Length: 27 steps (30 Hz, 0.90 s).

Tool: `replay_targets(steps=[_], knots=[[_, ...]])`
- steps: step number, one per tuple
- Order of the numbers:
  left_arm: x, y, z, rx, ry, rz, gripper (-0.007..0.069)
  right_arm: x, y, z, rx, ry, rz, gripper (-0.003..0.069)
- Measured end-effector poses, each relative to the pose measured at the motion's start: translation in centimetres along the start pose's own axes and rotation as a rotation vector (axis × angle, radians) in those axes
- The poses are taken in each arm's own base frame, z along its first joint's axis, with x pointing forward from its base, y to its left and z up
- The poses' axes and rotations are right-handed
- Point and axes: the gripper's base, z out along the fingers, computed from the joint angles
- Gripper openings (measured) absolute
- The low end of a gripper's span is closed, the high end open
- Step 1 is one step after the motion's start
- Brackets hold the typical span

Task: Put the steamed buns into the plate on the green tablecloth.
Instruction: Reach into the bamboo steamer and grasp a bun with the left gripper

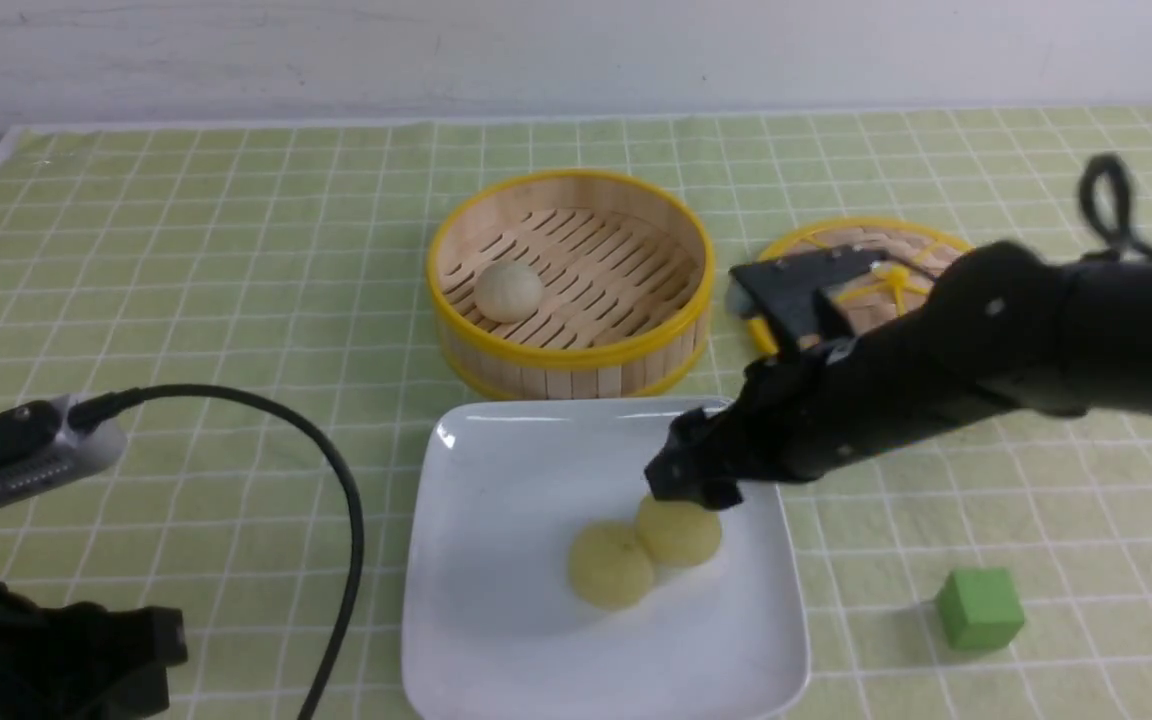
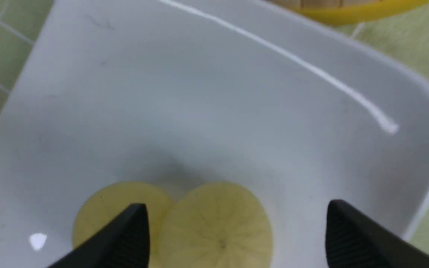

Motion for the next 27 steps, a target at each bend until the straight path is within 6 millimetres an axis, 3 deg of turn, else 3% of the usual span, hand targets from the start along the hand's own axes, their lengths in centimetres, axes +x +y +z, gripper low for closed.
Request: replay_targets(steps=[2,3,4,5,7,8,9,10,12,13,14,17,18,19,20,21,27], knots=[[0.0,0.0,0.0,0.000,0.000,0.000,0.0233,-1.2,-0.5,-3.5,0.001,-0.033,-0.010,0.0571],[0.0,0.0,0.0,0.000,-0.001,0.000,0.0233,-1.4,-0.6,-3.9,0.001,-0.040,-0.007,0.0556],[-0.1,0.0,0.0,0.003,-0.006,-0.002,0.0233,-2.1,-1.1,-7.9,0.013,-0.068,-0.010,0.0475],[-0.1,0.0,0.0,0.005,-0.013,-0.003,0.0232,-2.2,-1.2,-9.8,0.024,-0.081,-0.009,0.0409],[-0.5,-0.1,0.2,0.009,-0.028,-0.006,0.0218,-1.7,-1.4,-14.7,0.063,-0.096,-0.016,0.0253],[-0.6,-0.2,0.2,0.010,-0.031,-0.005,0.0213,-1.7,-1.4,-15.1,0.068,-0.108,-0.013,0.0236],[-0.8,-0.2,0.3,0.008,-0.027,-0.006,0.0202,-1.1,-1.4,-16.8,0.084,-0.099,-0.013,0.0169],[-1.5,-0.5,0.3,0.009,-0.023,-0.008,0.0167,-0.1,-1.2,-19.4,0.115,-0.102,0.000,0.0065],[-3.1,-1.2,0.7,0.009,0.017,-0.014,0.0076,2.0,-0.5,-23.0,0.162,-0.116,0.035,-0.0008],[-3.3,-1.3,0.7,0.011,0.021,-0.015,0.0069,2.3,-0.5,-23.3,0.166,-0.108,0.037,-0.0010],[-4.9,-2.0,1.0,0.017,0.050,-0.001,0.0024,4.1,0.1,-24.8,0.191,-0.114,0.052,-0.0014],[-8.2,-3.9,1.5,0.038,0.070,0.067,0.0002,7.4,0.8,-25.9,0.222,-0.116,0.059,-0.0014],[-8.2,-4.0,1.8,0.037,0.080,0.068,0.0002,7.7,1.0,-26.1,0.226,-0.126,0.054,-0.0014],[-10.0,-5.5,2.4,0.053,0.084,0.108,0.0002,9.5,1.4,-26.1,0.232,-0.142,0.053,-0.0014],[-10.4,-5.8,2.3,0.059,0.075,0.115,0.0002,9.8,1.6,-26.3,0.235,-0.155,0.049,-0.0014],[-12.3,-7.8,3.3,0.077,0.078,0.157,0.0003,11.2,1.7,-26.1,0.241,-0.175,0.048,-0.0013],[-17.7,-13.9,7.3,0.102,0.050,0.259,0.0100,13.6,1.2,-24.7,0.261,-0.166,0.058,-0.0010]])
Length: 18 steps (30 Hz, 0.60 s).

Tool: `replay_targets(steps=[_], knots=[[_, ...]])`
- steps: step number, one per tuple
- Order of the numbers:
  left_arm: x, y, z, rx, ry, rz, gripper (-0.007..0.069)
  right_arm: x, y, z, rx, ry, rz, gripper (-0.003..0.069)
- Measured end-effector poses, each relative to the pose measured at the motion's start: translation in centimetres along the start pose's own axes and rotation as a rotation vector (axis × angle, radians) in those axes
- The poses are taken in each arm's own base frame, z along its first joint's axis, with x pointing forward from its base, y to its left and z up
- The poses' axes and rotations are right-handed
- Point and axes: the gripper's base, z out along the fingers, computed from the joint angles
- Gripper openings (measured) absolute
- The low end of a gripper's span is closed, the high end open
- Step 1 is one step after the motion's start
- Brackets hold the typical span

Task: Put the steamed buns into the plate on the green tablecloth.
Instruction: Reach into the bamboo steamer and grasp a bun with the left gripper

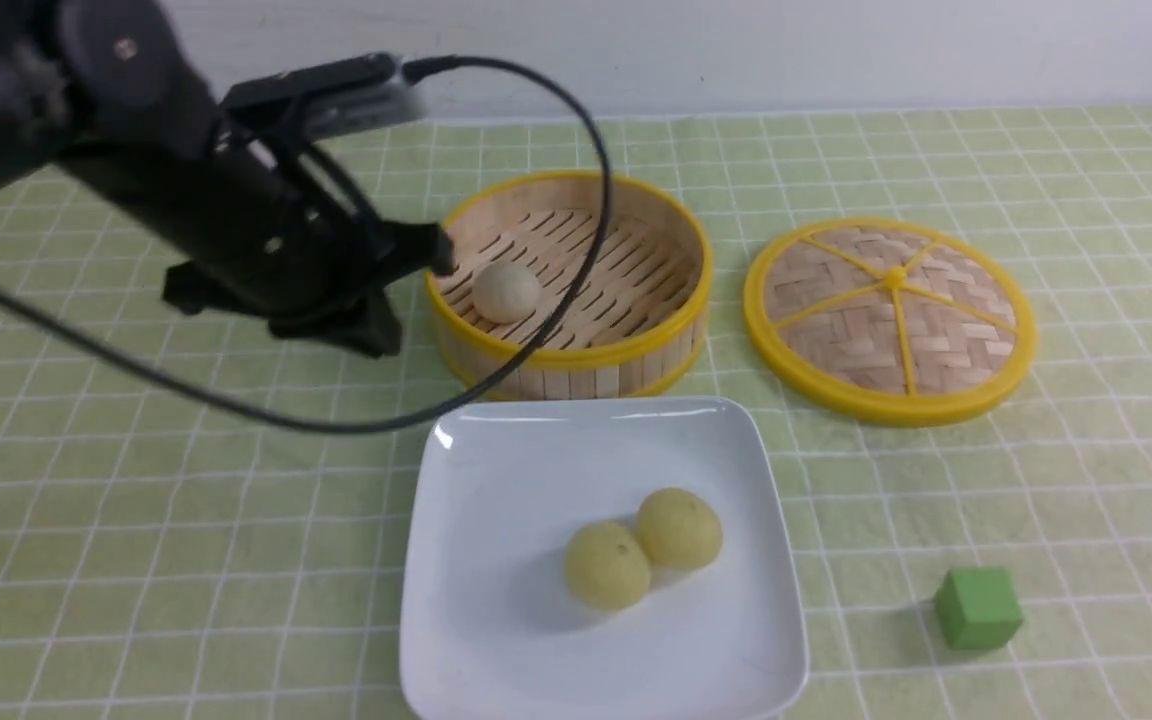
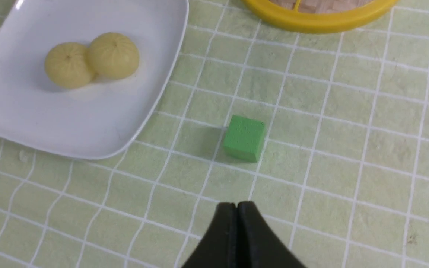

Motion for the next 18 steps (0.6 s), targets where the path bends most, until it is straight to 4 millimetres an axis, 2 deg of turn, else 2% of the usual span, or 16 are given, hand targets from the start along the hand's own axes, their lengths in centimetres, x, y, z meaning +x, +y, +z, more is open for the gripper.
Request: replay_targets(steps=[2,5,6,8,9,11,12,16,18], knots=[[-2.1,-1.1,1.7,0.010,-0.012,0.015,0.0174,0.2,-0.1,0.3,0.004,-0.005,0.005,-0.0009],[-4.4,-2.2,3.9,0.013,-0.029,0.042,0.0285,0.0,-0.3,0.5,0.014,-0.027,0.006,-0.0008],[-5.3,-2.6,5.3,0.015,-0.030,0.051,0.0334,-0.1,-0.3,0.5,0.019,-0.045,0.006,-0.0008],[-6.0,-2.8,6.1,0.017,-0.039,0.056,0.0370,-0.2,-0.3,0.5,0.021,-0.052,0.006,-0.0007],[-7.1,-3.2,7.3,0.021,-0.057,0.064,0.0424,-0.3,-0.4,0.5,0.026,-0.067,0.006,-0.0006],[-7.5,-3.1,8.4,0.014,-0.053,0.068,0.0446,-0.4,-0.4,0.5,0.027,-0.072,0.006,-0.0005],[-8.2,-3.1,9.7,-0.005,-0.058,0.085,0.0470,-0.4,-0.4,0.5,0.028,-0.077,0.006,-0.0006],[-8.5,-2.1,12.2,-0.086,-0.043,0.136,0.0474,-0.4,-0.4,0.5,0.029,-0.079,0.006,0.0000],[-8.4,-1.8,12.8,-0.110,-0.038,0.152,0.0467,-0.4,-0.4,0.5,0.029,-0.079,0.006,0.0000]])
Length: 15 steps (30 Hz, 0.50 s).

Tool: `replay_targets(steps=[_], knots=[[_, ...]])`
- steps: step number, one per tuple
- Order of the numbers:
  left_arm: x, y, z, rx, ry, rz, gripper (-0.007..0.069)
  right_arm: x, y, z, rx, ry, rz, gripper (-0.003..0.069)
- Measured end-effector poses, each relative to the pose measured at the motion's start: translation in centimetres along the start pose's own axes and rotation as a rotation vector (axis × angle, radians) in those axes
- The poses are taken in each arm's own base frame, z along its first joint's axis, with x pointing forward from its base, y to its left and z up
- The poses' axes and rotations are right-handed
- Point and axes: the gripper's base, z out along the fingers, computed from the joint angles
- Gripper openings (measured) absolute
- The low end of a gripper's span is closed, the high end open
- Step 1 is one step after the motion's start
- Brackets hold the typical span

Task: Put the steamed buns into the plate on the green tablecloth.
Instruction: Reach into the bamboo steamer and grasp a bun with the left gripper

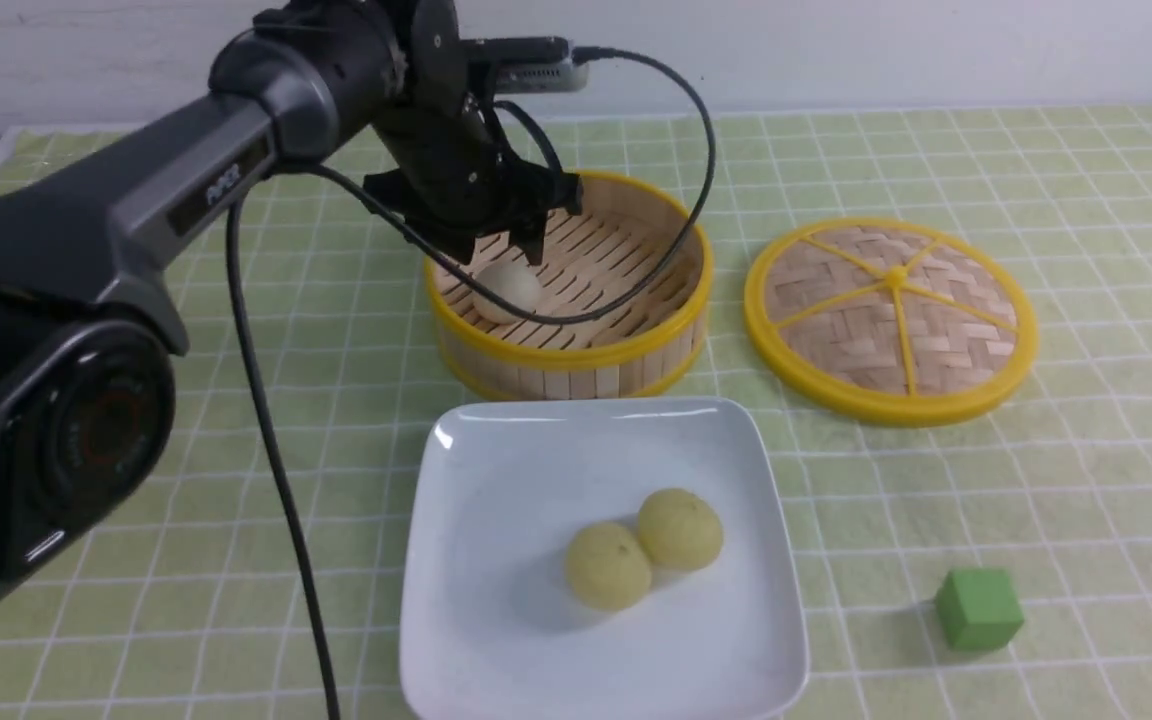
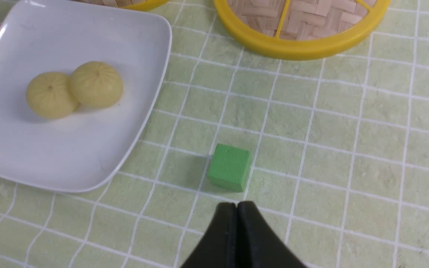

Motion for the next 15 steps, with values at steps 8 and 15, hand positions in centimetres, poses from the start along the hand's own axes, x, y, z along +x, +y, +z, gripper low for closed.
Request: replay_targets(steps=[8,15], knots=[[0.9,-0.1,3.7,0.005,0.028,-0.019,0.0266,0.1,0.0,0.1,0.000,0.002,0.001,0.0004],[0.3,-1.1,1.3,0.104,0.042,-0.077,0.0029,0.9,-0.2,0.8,-0.001,0.032,0.012,0.0009]])
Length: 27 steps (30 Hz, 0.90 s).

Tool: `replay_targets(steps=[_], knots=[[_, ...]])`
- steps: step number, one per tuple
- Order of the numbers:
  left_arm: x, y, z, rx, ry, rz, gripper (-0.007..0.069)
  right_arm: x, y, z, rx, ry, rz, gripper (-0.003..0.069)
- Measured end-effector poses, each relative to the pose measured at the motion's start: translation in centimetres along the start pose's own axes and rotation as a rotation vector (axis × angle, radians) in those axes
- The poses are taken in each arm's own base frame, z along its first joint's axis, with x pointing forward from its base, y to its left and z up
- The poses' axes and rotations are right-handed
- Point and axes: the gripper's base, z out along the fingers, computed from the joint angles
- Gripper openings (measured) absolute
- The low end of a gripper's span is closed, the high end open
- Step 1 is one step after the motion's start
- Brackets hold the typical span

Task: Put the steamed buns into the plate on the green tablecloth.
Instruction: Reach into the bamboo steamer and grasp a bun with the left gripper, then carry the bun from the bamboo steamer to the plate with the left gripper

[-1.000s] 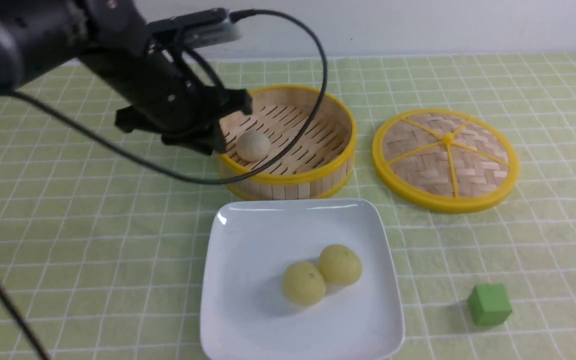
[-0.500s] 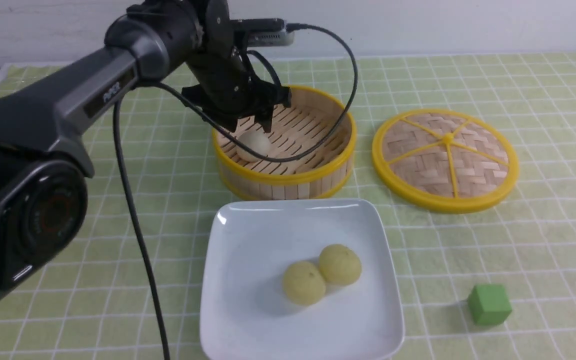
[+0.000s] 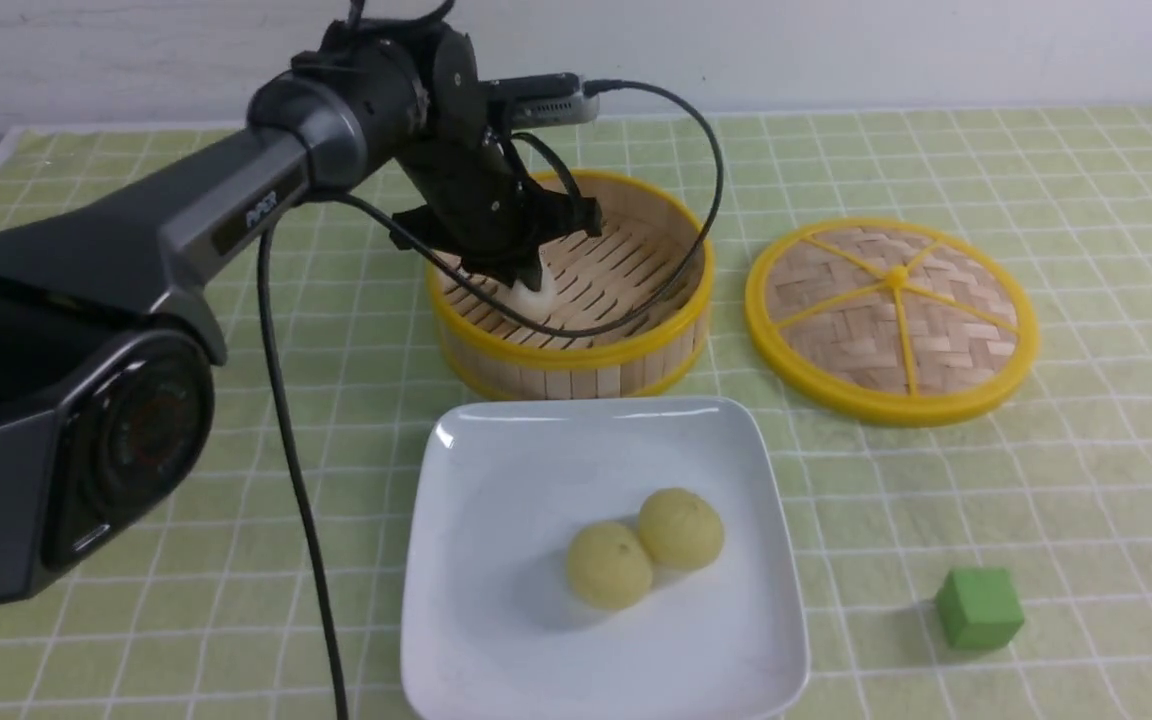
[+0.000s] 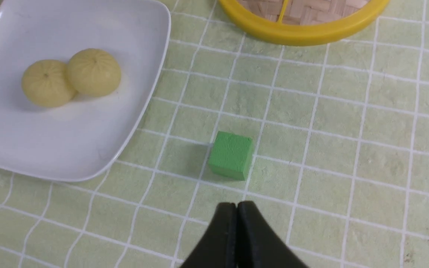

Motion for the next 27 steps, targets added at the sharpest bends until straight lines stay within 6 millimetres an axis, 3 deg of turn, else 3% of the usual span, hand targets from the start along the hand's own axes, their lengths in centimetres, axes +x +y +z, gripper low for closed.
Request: replay_targets(steps=[4,9,10,11,13,17,18,19,21,22,23,27], knots=[[-0.7,-1.3,-6.4,0.037,-0.006,0.057,0.0027,0.3,-0.1,0.3,0.003,0.005,0.004,0.0013],[-0.7,-2.2,-17.4,0.023,-0.108,0.136,0.0027,0.2,-0.1,0.3,0.007,-0.007,0.004,0.0017],[-0.7,-2.3,-18.1,0.023,-0.118,0.139,0.0027,0.2,-0.1,0.3,0.007,-0.007,0.004,0.0017],[-0.2,-2.4,-20.6,0.024,-0.140,0.148,0.0029,0.2,-0.1,0.3,0.007,-0.008,0.004,0.0020],[0.4,-2.8,-22.4,0.034,-0.162,0.158,0.0029,0.2,-0.1,0.3,0.006,-0.010,0.005,0.0022],[2.5,-3.8,-21.5,0.049,-0.083,0.180,0.0030,0.2,-0.1,0.3,0.005,-0.011,0.006,0.0027],[4.2,-4.5,-19.1,0.054,0.018,0.195,0.0030,0.2,-0.1,0.3,0.005,-0.012,0.006,0.0028],[5.0,-4.9,-18.2,0.055,0.058,0.206,0.0030,0.2,-0.1,0.3,0.005,-0.012,0.006,0.0029],[7.5,-5.6,-14.5,0.054,0.154,0.227,0.0030,0.1,-0.1,0.3,0.006,-0.013,0.006,0.0029],[7.7,-5.7,-14.2,0.053,0.167,0.229,0.0030,0.1,-0.1,0.3,0.006,-0.013,0.006,0.0029],[9.2,-6.3,-11.6,0.065,0.167,0.237,0.0030,0.1,-0.1,0.3,0.006,-0.013,0.006,0.0030],[10.7,-6.0,-8.9,0.068,0.121,0.182,0.0032,0.1,-0.1,0.3,0.006,-0.013,0.006,0.0036]])
